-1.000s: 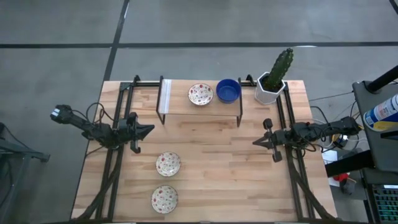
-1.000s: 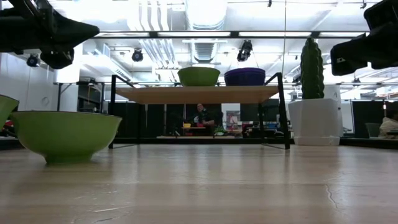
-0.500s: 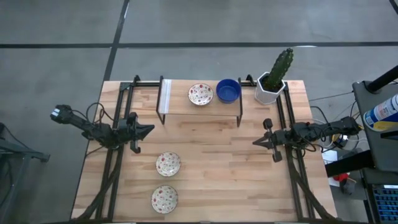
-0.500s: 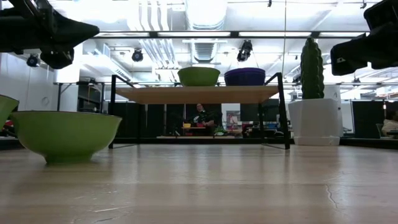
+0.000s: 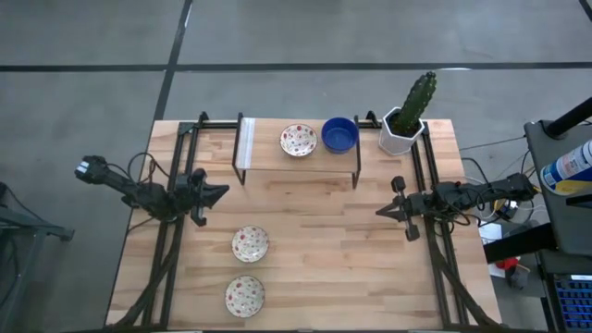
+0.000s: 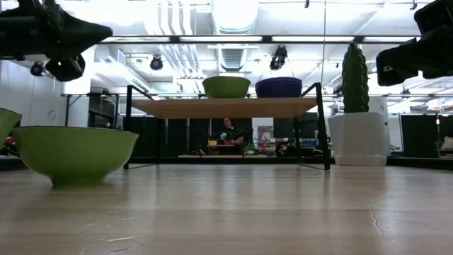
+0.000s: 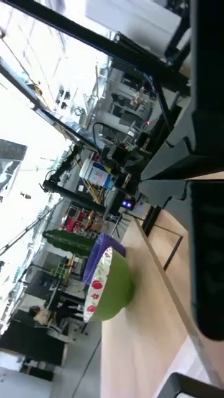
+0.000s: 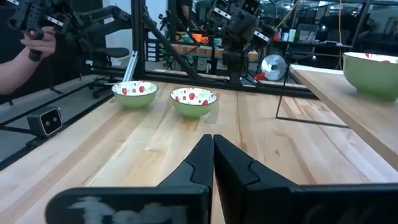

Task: Pick & Place Mini bowls
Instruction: Stack the top green patterned bowl on top of the other green patterned bowl on the shelf

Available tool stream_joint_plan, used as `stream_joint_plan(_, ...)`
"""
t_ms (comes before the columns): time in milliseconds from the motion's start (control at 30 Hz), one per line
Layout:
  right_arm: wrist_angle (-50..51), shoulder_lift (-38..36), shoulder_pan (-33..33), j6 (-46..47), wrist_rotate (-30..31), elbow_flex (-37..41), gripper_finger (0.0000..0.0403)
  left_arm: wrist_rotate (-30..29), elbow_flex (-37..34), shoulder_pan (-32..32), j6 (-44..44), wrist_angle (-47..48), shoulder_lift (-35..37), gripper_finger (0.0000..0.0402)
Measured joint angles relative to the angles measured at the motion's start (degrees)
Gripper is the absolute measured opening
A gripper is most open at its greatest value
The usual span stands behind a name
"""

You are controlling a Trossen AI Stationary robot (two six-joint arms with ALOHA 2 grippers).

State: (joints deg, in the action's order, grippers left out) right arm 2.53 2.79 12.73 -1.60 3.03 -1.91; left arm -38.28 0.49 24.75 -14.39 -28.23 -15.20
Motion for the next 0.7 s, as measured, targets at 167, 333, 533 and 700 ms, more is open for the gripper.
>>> stream_joint_plan(167,0.0,0.0,0.0,-0.2,0.0,0.0,0.0009,10.5,0.8,0.0,0.7,1.9,-0.5,0.0000)
stream_joint_plan(333,0.0,0.0,0.0,-0.1,0.0,0.0,0.0009,16.5,2.3,0.0,1.7,2.5,-3.9,0.0000)
stream_joint_plan(533,0.0,0.0,0.0,0.2,0.0,0.0,0.0008,14.8,6.3,0.1,1.3,5.8,-12.3,0.0000)
stream_joint_plan(700,0.0,0.0,0.0,-0.2,0.0,0.0,0.0008,14.6,13.7,0.2,1.6,13.6,-18.8,0.0001)
